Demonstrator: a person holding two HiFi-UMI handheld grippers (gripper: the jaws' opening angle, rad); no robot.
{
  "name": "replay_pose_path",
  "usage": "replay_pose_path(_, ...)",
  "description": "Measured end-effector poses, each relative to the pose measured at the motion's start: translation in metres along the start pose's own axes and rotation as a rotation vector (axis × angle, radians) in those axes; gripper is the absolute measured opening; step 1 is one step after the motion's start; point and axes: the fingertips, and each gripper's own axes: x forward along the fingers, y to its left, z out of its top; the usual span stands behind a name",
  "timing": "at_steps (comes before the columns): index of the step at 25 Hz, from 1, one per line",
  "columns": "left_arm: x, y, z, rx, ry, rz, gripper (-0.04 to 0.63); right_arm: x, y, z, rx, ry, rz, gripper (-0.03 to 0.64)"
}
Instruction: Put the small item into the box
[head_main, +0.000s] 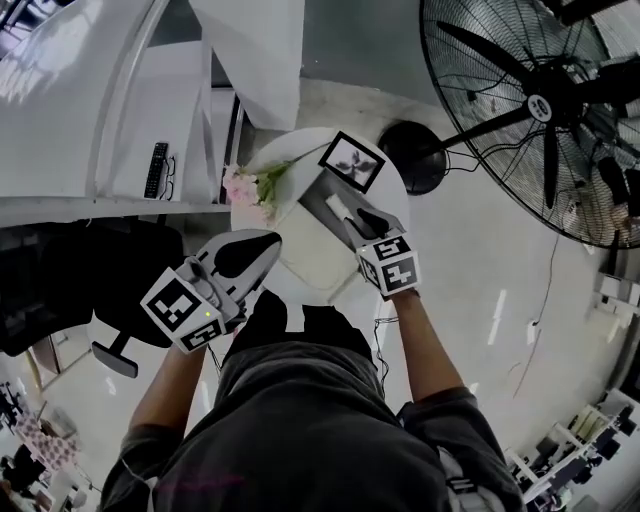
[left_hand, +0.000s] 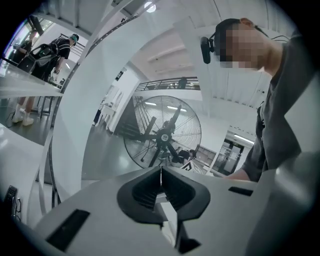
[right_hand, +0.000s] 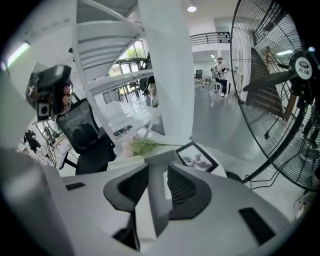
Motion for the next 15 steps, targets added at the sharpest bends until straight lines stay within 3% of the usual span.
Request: replay_pose_path(15, -0.025, -0.024, 0.042, 0.099, -0.04, -0.104, 0.021, -0.097, 0.056, 0.088, 0.067, -0.326, -0.006, 0.066)
